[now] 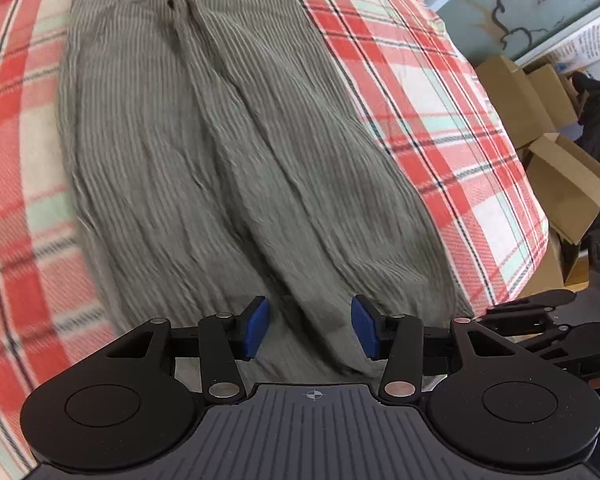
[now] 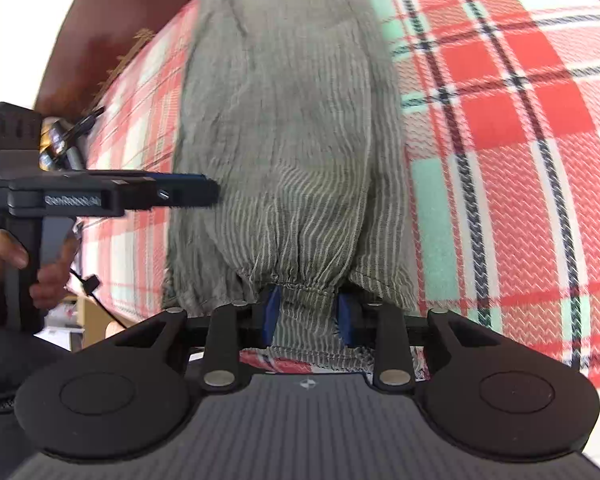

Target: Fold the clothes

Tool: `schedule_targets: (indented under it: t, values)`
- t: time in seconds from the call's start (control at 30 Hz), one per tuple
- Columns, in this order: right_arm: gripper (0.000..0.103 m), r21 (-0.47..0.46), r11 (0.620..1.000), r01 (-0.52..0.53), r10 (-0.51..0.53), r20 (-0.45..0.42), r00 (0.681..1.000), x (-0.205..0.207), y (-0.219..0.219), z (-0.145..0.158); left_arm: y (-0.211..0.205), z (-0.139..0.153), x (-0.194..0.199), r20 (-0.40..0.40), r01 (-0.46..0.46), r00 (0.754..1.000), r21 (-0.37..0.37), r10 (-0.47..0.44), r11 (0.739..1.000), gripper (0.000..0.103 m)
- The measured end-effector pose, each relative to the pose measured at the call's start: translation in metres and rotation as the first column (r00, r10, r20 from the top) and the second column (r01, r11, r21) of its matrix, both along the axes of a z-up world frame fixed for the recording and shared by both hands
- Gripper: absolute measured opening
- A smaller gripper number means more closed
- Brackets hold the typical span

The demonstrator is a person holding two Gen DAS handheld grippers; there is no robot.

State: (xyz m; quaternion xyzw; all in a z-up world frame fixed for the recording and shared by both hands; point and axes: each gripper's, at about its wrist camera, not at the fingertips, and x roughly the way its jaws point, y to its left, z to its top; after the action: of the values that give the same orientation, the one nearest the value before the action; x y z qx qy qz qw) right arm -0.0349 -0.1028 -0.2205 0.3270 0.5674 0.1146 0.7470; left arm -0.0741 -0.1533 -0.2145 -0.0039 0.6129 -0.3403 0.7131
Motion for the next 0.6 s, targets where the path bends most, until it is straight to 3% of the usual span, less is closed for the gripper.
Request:
schedule_targets:
  t: [0.03,0.1,0.13,0.17,0.2,0.23,0.27,0.3,0.37,0.43,0.5,0.6]
  values:
    - [0.009,0.056,0.998,0.007,-0.007,0.010,1.000,0.001,-0.004,0.000,-0.002,-0.001,-0.004,0.000,-0.014,1.000,0.005,0.014,1.000,0.063]
    - [0.009,0.175,0.984,0.020,-0.026,0.030,0.999,0.003,-0.011,0.000,-0.005,-0.003,-0.009,-0.011,-0.059,0.998,0.006,0.059,0.998,0.062]
    - [0.009,0.248,0.968,0.030,-0.042,0.041,0.998,0.003,-0.016,0.000,-0.004,-0.003,-0.011,-0.020,-0.087,0.996,0.002,0.088,0.996,0.057]
    - [0.009,0.320,0.947,0.040,-0.059,0.050,0.997,0.004,-0.022,0.000,-0.002,-0.001,-0.014,-0.033,-0.115,0.993,-0.013,0.115,0.993,0.048]
    - [0.009,0.395,0.917,0.048,-0.078,0.060,0.995,0.004,-0.027,0.000,0.001,0.003,-0.016,-0.044,-0.134,0.990,-0.032,0.133,0.990,0.017]
    - [0.008,0.471,0.881,0.054,-0.096,0.064,0.993,0.003,-0.032,-0.001,0.003,0.008,-0.018,-0.042,-0.140,0.989,-0.033,0.139,0.990,0.009]
    - [0.008,0.501,0.864,0.056,-0.096,0.055,0.994,0.003,-0.035,-0.003,0.004,0.012,-0.020,-0.039,-0.144,0.989,-0.030,0.143,0.989,0.009]
    - [0.008,0.473,0.880,0.051,-0.078,0.038,0.996,0.005,-0.037,-0.005,0.003,0.014,-0.023,-0.021,-0.136,0.990,-0.006,0.136,0.991,0.009]
    - [0.009,0.333,0.943,0.016,-0.013,-0.012,1.000,0.010,-0.036,-0.011,0.001,0.011,-0.028,-0.002,-0.109,0.994,0.046,0.110,0.993,0.022]
    - [0.009,0.205,0.979,-0.015,0.031,-0.073,0.997,0.015,-0.032,-0.022,-0.002,0.001,-0.031,-0.020,-0.089,0.996,0.109,0.092,0.990,0.039]
    - [0.009,0.150,0.987,-0.060,0.072,-0.074,0.995,0.018,-0.027,-0.023,-0.003,-0.003,-0.036,-0.020,-0.088,0.996,0.136,0.092,0.987,0.042]
    - [0.009,0.108,0.989,-0.104,0.112,-0.070,0.991,0.024,-0.020,-0.025,-0.001,-0.002,-0.041,-0.010,-0.121,0.992,0.124,0.123,0.985,0.059]
